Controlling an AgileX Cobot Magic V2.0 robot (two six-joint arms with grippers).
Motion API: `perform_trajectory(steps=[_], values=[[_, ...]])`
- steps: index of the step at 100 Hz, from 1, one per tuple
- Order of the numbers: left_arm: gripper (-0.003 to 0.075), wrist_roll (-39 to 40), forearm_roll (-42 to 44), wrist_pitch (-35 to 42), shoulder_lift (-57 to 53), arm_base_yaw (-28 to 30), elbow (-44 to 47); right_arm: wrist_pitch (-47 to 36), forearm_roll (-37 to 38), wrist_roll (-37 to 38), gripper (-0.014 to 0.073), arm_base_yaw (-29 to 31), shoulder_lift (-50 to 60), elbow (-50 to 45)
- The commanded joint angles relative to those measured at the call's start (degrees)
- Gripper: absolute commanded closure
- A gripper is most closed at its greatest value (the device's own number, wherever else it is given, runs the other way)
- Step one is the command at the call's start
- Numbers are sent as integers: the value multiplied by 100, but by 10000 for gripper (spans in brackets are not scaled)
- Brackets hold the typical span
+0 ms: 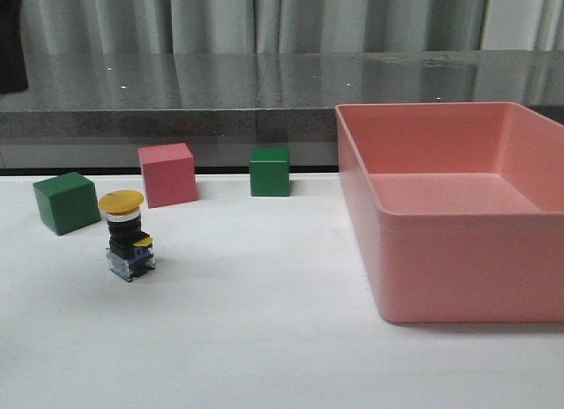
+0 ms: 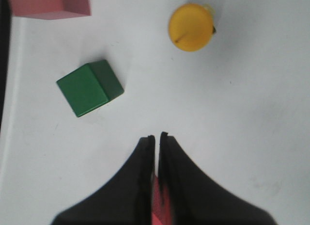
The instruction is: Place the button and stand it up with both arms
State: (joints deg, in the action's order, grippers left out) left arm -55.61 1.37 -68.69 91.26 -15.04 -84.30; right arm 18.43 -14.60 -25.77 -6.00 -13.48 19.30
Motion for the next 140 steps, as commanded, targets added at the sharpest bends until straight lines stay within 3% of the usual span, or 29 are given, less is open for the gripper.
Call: perform_trajectory(steps=[1,14,25,50,59,90,112,140], values=[[740,131,-836,496,-607,556,-81,-385,-55,0,655,38,-36,145],[740,88,-1625,1209,-1229,1181,398,-385,-55,0,655,38,-36,145],[740,63,-1924,2085,-1982,1487,1345,-385,-55,0,655,38,-36,145],[740,63,-2764,4524,-3993,1563,3949,-385,-55,0,655,38,-36,145],[740,63,-3135,5030,-4699,1563,4804,-385,-55,0,655,38,-36,145],[740,63,-4163,4938,-6616,1552,6483,-385,-55,0,655,38,-36,145],[740,63,-4843,4772,-7495,1552,6757,-385,-55,0,655,38,-36,145],[740,63,-4891,4703,-7593,1552,6757,-385,-55,0,655,38,-36,145]])
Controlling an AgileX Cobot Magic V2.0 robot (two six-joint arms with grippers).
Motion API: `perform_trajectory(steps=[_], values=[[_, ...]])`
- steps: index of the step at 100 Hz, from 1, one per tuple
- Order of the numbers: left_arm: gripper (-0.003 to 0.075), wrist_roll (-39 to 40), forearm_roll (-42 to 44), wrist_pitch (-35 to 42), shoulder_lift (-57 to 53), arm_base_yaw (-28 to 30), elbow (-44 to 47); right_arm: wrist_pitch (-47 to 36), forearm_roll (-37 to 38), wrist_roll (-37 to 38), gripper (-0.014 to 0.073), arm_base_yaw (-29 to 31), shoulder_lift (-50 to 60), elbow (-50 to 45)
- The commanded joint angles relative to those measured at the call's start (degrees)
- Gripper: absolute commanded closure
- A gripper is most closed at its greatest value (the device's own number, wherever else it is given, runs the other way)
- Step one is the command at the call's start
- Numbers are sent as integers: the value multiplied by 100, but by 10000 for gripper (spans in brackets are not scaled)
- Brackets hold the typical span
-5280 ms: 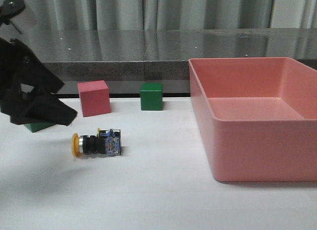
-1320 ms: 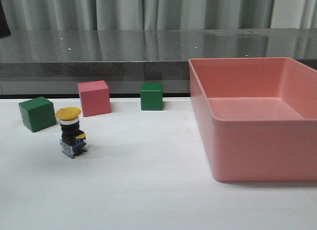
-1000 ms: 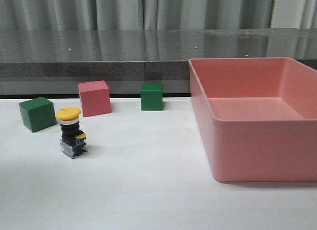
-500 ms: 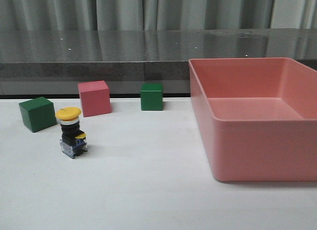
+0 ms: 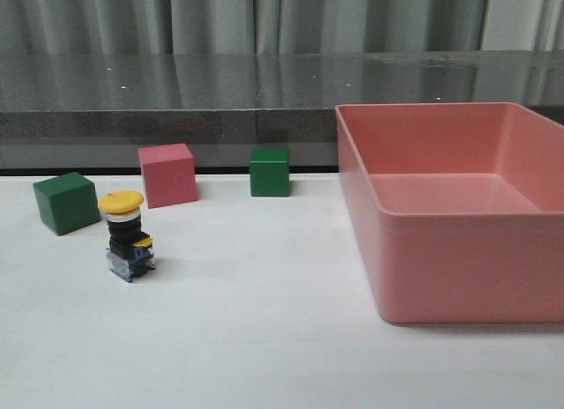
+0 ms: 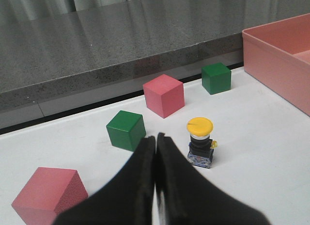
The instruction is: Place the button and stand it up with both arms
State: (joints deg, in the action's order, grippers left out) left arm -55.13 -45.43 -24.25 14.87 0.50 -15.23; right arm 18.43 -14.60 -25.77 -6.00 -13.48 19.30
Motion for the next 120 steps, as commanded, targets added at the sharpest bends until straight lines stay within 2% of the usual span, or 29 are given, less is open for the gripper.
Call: perform_trajectory(steps=[1,23,37,44,51,63,70,86,102,113,120], values=[[740,15,-210,259,45,-2,-150,-385,-55,0,655,38,-36,145],[740,15,-224,269,45,-15,-146,-385,-55,0,655,38,-36,145],[740,15,-256,699,45,-135,81,-385,-55,0,655,38,-36,145],[740,128,88,784,-39,-213,184,-385,-55,0,655,38,-36,145],[740,847,970,788,-223,-297,272,-385,-55,0,655,38,-36,145],[740,3060,2793,856,-723,-402,493,-385,-55,0,655,38,-36,145],[740,3832,3444,964,-1069,-416,678,-385,-55,0,655,38,-36,145],[740,4768,4322,1123,-1704,-437,1118,-388,-55,0,655,38,-42,145],[740,6349,5710,1690,-1694,-579,1499,-373,-55,0,655,38,-42,145],[740,6736,6220,2425,-1694,-642,1799,-373,-55,0,655,38,-42,145],[740,6748,6199,2344,-1694,-642,1778,-373,-55,0,655,38,-42,145]])
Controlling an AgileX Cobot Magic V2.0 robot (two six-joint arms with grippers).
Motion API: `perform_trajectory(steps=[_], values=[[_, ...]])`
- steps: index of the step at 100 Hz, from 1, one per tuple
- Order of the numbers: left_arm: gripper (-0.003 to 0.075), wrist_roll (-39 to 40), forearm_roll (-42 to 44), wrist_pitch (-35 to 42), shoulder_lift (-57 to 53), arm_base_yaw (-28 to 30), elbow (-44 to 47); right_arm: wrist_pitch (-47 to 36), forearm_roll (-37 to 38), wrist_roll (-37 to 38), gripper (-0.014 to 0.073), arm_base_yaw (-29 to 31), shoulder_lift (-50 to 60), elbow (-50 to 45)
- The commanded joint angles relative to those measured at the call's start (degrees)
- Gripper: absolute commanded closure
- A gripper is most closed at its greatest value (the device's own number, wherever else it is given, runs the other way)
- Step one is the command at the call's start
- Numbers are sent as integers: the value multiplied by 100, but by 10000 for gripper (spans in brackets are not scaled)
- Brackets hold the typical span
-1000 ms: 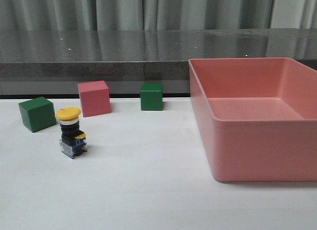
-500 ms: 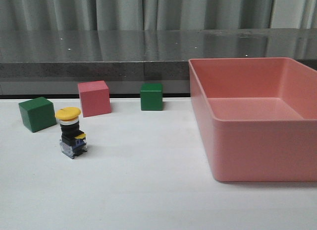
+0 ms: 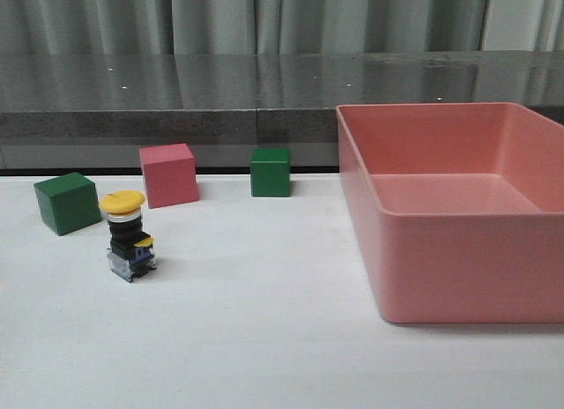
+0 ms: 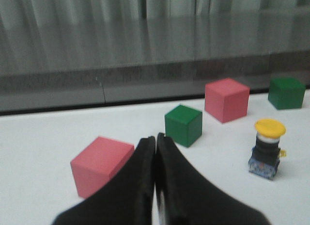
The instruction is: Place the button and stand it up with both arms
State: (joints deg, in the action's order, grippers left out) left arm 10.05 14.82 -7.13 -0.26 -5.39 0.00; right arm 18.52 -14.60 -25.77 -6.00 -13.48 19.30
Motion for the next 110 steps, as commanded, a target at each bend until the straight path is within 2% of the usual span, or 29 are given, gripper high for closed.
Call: perform_trajectory(steps=[1,93,110], values=[[740,231,174,643,-181,-53,254,-382,-55,0,655,38,-42,145],[740,231,174,627,-181,-53,254,-354,-55,0,655,38,-42,145],[740,231,174,627,-181,-53,254,-780,-19,214,655,38,101,-160]])
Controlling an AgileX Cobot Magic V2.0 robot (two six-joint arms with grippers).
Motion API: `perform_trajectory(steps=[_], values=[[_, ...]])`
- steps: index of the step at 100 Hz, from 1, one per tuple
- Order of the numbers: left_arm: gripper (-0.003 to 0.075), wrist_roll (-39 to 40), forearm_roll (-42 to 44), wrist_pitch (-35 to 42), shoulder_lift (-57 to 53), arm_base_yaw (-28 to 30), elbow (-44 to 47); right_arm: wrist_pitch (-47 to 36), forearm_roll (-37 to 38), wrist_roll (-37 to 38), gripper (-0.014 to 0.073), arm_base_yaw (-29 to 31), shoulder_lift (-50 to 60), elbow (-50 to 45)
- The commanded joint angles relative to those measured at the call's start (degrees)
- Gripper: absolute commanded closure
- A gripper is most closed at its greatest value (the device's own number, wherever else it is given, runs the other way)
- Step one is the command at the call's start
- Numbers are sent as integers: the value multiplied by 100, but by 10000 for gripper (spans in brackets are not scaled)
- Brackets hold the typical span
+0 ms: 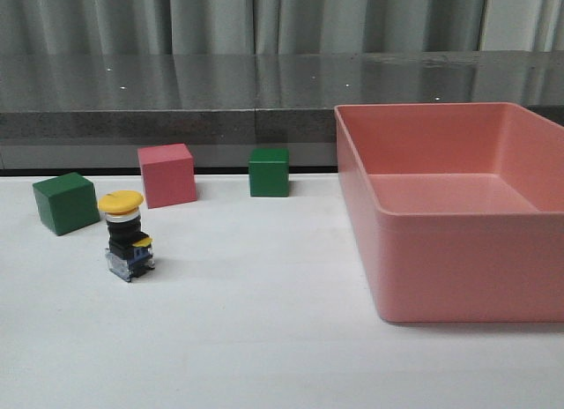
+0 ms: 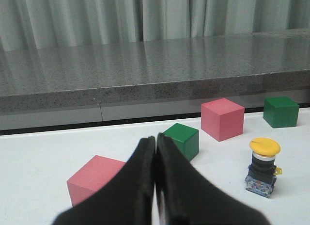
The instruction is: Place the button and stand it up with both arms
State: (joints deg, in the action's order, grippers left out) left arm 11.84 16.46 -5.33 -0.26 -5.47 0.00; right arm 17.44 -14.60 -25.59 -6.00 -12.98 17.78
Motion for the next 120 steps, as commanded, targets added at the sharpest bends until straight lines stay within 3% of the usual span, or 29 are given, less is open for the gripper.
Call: perform_trajectory(steps=[1,22,31,47,120], values=[[740,51,10,446,-181,-45,254,-740,-10,290,655,38,84,-57],[740,51,10,446,-181,-45,254,-1627,1046,2263,655,38,947,-985],[740,51,10,446,-181,-45,254,-1744,1401,2705,655,38,1368,-1351],[740,51,10,446,-181,-45,254,-2010,1341,2745,655,45,1453,-1868],[740,51,10,446,-181,-45,254,-1793,1340,2745,655,45,1453,-1849]])
